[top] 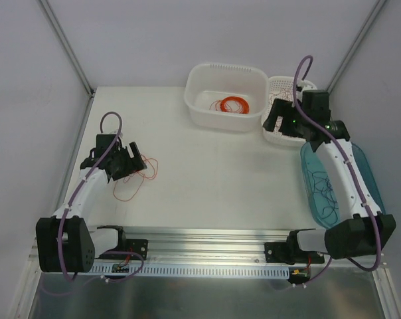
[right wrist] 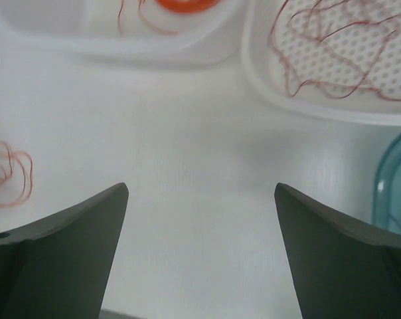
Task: Untangle the cables
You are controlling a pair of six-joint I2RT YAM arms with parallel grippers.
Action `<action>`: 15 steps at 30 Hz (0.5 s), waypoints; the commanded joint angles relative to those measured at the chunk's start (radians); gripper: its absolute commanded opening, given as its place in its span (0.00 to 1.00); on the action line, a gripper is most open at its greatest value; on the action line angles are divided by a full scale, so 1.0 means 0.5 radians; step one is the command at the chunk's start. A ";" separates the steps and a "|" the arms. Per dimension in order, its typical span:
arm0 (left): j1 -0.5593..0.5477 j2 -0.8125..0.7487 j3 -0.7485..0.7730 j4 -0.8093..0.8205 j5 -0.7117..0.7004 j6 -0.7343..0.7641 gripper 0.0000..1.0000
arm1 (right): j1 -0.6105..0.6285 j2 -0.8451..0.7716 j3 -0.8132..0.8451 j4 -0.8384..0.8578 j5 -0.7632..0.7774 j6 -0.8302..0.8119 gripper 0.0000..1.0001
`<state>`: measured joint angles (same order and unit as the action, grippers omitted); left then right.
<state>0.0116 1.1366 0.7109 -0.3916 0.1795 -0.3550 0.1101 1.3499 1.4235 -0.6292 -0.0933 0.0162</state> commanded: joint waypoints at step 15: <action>-0.017 0.653 0.557 0.093 -0.243 0.084 0.72 | 0.841 -0.586 -0.905 0.136 0.012 0.038 0.97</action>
<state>0.0124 1.4448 0.9203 -0.3759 0.0196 -0.3874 0.4980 1.0836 0.9771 -0.6167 -0.0921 0.0166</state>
